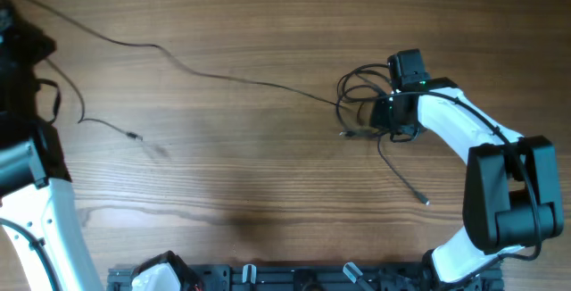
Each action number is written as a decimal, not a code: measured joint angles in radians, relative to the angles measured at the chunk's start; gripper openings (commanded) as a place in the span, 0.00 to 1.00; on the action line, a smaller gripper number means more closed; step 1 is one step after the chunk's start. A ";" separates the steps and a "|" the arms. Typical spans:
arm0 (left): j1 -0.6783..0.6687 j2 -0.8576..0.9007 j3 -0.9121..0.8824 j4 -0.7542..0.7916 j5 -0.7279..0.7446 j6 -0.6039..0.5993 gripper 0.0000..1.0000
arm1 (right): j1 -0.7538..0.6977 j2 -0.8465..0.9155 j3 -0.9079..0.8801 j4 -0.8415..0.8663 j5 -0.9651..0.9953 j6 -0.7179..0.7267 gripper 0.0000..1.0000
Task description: Untangle cables
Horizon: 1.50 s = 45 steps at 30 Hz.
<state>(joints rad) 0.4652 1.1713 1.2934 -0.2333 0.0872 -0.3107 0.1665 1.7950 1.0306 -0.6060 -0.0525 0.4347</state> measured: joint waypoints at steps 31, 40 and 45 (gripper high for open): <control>0.125 0.439 0.038 0.744 0.019 -0.085 0.04 | 0.005 -0.001 -0.002 0.073 -0.124 0.013 0.96; 0.108 0.723 0.225 0.676 -0.024 -0.074 0.04 | 0.041 -0.001 -0.002 0.129 -0.125 0.029 0.96; 0.058 0.936 0.209 0.476 -0.063 -0.069 0.66 | 0.054 -0.001 -0.002 0.126 -0.126 0.033 0.98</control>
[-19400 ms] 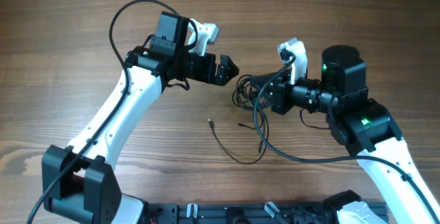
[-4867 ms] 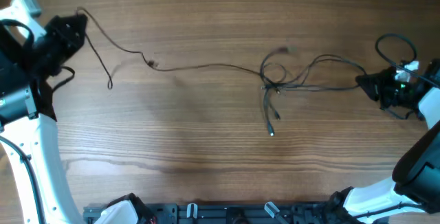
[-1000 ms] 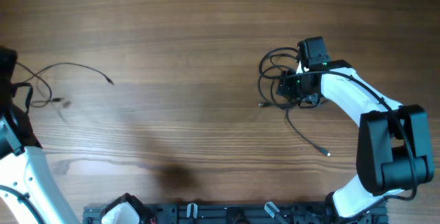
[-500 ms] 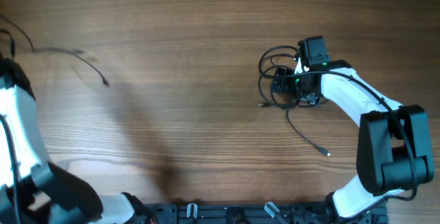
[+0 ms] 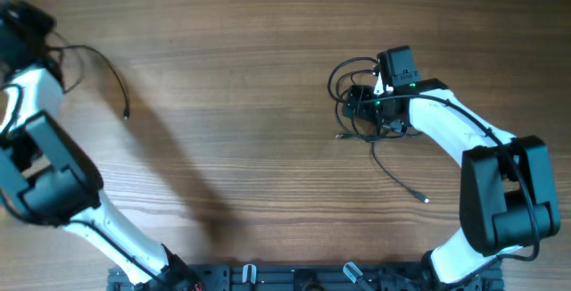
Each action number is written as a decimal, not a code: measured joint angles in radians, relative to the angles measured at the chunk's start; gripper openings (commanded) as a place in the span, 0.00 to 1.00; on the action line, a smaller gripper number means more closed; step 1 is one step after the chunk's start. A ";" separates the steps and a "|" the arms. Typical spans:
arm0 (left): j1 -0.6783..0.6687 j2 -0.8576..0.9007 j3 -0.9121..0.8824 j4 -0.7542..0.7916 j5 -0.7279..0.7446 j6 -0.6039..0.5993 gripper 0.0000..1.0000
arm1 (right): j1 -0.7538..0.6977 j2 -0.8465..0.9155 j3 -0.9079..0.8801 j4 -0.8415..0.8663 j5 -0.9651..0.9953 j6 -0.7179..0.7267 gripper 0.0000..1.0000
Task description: Untangle cables
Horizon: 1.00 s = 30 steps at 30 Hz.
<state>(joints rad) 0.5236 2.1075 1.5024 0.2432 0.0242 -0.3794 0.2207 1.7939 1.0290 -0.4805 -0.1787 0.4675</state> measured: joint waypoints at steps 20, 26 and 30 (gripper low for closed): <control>-0.257 -0.199 0.256 -0.756 -0.098 -0.029 1.00 | 0.021 0.000 0.000 -0.014 -0.031 0.003 1.00; -0.360 -0.196 0.256 -0.853 -0.098 -0.029 1.00 | 0.021 0.000 0.000 -0.016 -0.034 0.003 1.00; -0.408 -0.196 0.256 -0.914 -0.098 -0.026 1.00 | 0.021 0.000 0.000 -0.016 -0.040 0.042 1.00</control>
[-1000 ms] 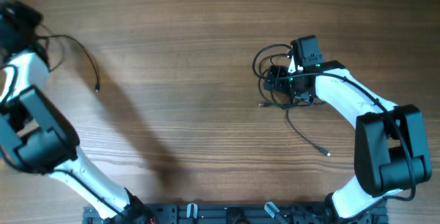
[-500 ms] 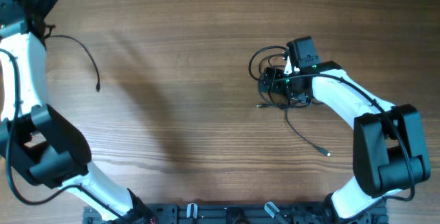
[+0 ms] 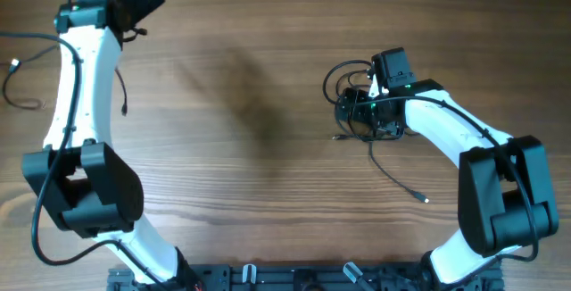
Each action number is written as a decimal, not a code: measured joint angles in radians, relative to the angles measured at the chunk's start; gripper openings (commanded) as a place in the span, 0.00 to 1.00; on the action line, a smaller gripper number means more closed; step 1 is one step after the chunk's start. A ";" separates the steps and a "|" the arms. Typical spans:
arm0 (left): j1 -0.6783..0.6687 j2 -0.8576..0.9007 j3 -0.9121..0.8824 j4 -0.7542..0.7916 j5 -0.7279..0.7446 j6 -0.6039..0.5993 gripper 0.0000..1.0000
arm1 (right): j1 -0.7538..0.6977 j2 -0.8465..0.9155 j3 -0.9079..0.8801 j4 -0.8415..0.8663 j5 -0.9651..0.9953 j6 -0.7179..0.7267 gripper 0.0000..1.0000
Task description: Untangle cables
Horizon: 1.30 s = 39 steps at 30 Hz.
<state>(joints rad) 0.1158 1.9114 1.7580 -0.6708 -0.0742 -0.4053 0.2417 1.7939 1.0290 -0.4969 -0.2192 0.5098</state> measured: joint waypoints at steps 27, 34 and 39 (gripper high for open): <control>-0.023 -0.239 -0.027 -0.265 -0.205 0.004 0.93 | 0.000 0.000 0.000 0.045 -0.035 0.160 1.00; 0.081 -0.132 -0.090 -0.301 -0.278 -0.034 0.87 | 0.000 0.000 0.000 0.034 -0.036 0.160 1.00; 0.256 -0.048 -0.106 -0.389 -0.298 -0.205 1.00 | 0.000 0.000 0.000 0.034 -0.035 0.160 1.00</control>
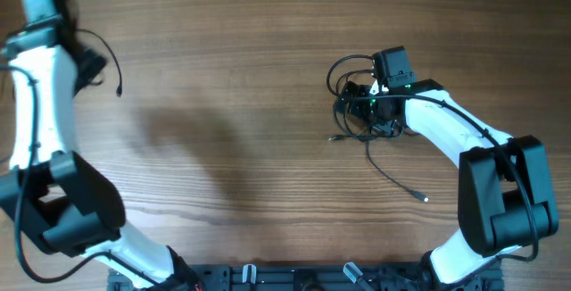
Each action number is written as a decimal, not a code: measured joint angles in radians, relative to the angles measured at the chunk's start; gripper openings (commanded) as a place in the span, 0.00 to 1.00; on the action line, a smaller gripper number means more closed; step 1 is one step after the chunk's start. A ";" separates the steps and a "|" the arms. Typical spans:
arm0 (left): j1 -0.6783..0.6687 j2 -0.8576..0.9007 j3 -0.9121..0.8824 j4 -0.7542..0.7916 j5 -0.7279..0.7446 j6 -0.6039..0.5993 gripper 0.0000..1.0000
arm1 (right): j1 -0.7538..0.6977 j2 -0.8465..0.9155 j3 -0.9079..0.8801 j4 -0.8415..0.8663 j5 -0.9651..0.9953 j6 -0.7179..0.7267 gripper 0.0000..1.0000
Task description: Untangle cables
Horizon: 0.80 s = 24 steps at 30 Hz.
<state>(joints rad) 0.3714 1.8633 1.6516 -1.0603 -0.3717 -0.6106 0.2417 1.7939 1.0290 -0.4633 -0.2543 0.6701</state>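
A tangle of thin black cable (350, 84) lies right of centre on the wooden table (241, 77). My right gripper (355, 105) sits on the tangle's middle, seemingly shut on its strands. One strand trails to a plug (425, 199) at the lower right, and another short end (335, 137) pokes out to the left. At the far left, my left gripper (89, 59) appears shut on a separate black cable (114, 66) that loops out and hangs down to a small tip.
The left arm (40, 139) runs up the left edge from the front. The right arm (464, 139) curves in from the front right. A dark rail (294, 278) lines the front edge.
The left arm has swung from the top edge to the far left and lower, the loose cable still with it. The cable loop seen at the left edge is gone. The right gripper has barely moved.
A long cable first stretched from the tangle to the far top left corner. Then it was out of the tangle and gathered at my left gripper in that corner. The left arm then reached along the top edge, and now stands at the far left. My right gripper stayed on the tangle throughout.
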 measured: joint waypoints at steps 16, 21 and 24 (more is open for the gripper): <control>0.326 0.028 -0.210 0.156 0.018 -0.638 0.95 | 0.000 0.000 0.000 -0.011 0.001 0.000 1.00; 0.367 0.056 -0.239 0.269 0.018 -0.656 0.90 | 0.000 0.000 0.000 -0.023 0.001 0.000 1.00; 0.389 0.105 -0.239 0.319 0.019 -0.655 0.84 | 0.000 0.000 0.000 -0.023 0.001 0.000 1.00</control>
<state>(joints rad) 0.7601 1.9682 1.4124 -0.7418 -0.3527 -1.2655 0.2417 1.7939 1.0290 -0.4862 -0.2531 0.6701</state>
